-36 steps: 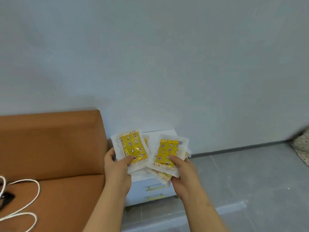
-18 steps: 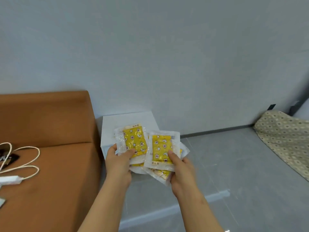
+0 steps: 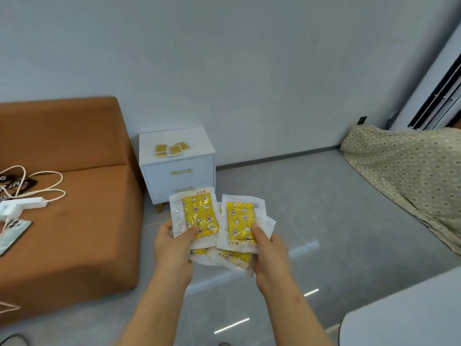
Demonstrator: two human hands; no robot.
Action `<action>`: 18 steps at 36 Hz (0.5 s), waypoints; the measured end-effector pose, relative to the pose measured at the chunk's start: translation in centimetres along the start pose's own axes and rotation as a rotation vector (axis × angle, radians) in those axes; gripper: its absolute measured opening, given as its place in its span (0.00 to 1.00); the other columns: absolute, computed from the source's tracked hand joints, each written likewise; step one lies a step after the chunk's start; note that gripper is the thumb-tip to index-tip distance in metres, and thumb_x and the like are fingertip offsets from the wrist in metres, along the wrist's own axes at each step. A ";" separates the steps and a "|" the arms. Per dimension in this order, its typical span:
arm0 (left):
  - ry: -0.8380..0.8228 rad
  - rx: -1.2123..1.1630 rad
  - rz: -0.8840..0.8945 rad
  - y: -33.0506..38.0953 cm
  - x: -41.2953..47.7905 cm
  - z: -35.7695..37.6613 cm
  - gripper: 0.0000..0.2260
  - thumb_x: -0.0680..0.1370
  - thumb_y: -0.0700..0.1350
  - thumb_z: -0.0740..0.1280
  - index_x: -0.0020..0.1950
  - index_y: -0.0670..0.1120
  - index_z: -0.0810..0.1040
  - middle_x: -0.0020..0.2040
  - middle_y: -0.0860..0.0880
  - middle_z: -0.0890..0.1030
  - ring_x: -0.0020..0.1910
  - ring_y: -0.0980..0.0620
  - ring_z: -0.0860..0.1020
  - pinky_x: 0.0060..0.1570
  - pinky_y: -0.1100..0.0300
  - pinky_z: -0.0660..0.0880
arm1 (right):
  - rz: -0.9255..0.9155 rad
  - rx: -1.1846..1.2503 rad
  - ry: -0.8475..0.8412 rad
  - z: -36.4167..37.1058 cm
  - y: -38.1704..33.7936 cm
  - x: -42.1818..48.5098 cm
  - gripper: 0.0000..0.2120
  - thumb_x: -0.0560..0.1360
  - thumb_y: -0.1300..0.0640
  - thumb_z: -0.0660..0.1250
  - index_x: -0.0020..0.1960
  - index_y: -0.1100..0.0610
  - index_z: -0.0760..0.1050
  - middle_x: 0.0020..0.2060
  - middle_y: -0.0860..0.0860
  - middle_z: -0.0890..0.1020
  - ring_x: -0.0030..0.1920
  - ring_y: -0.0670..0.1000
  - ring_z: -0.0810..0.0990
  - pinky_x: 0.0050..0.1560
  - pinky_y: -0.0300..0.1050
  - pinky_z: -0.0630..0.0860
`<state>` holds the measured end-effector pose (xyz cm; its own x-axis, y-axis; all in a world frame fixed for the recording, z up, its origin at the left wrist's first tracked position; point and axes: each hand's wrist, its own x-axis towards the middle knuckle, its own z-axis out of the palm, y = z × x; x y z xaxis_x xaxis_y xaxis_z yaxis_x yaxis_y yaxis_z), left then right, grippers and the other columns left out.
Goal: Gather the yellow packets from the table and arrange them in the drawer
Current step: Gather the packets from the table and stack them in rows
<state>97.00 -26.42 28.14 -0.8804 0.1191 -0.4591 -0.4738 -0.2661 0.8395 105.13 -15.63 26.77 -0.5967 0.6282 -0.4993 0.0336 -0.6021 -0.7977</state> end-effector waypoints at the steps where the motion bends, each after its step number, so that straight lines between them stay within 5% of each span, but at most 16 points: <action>1: 0.001 0.010 -0.013 -0.9 -1.4 -1.0 0.16 0.74 0.30 0.66 0.58 0.44 0.71 0.43 0.48 0.78 0.40 0.48 0.78 0.38 0.54 0.76 | 0.006 0.004 0.012 -1.0 0.9 -1.5 0.06 0.78 0.59 0.64 0.54 0.58 0.75 0.43 0.54 0.84 0.39 0.52 0.84 0.33 0.46 0.82; 4: 0.003 0.053 -0.070 -3.8 -5.6 -3.8 0.15 0.74 0.30 0.67 0.56 0.44 0.71 0.43 0.47 0.79 0.39 0.48 0.78 0.35 0.54 0.75 | 0.044 -0.008 0.056 -4.0 3.6 -6.0 0.06 0.78 0.59 0.63 0.53 0.58 0.76 0.42 0.54 0.84 0.38 0.52 0.84 0.32 0.45 0.81; 8: -0.001 0.099 -0.129 -6.9 -11.1 -6.7 0.16 0.74 0.31 0.67 0.59 0.43 0.72 0.48 0.44 0.79 0.40 0.46 0.79 0.36 0.53 0.76 | 0.063 -0.024 0.080 -8.4 6.3 -11.3 0.10 0.79 0.59 0.62 0.58 0.62 0.75 0.47 0.59 0.84 0.45 0.57 0.83 0.45 0.54 0.81; 18: -0.082 0.184 -0.112 -13.7 -23.4 -7.5 0.13 0.74 0.32 0.67 0.53 0.46 0.72 0.45 0.46 0.79 0.41 0.45 0.79 0.36 0.54 0.76 | 0.042 0.045 0.146 -20.1 8.0 -20.8 0.05 0.79 0.58 0.62 0.50 0.55 0.77 0.41 0.53 0.84 0.40 0.53 0.83 0.33 0.46 0.80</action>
<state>124.22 -32.76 25.20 -0.8172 0.2178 -0.5336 -0.5582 -0.0685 0.8269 133.87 -23.59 23.98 -0.4724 0.6650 -0.5784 0.0183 -0.6487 -0.7608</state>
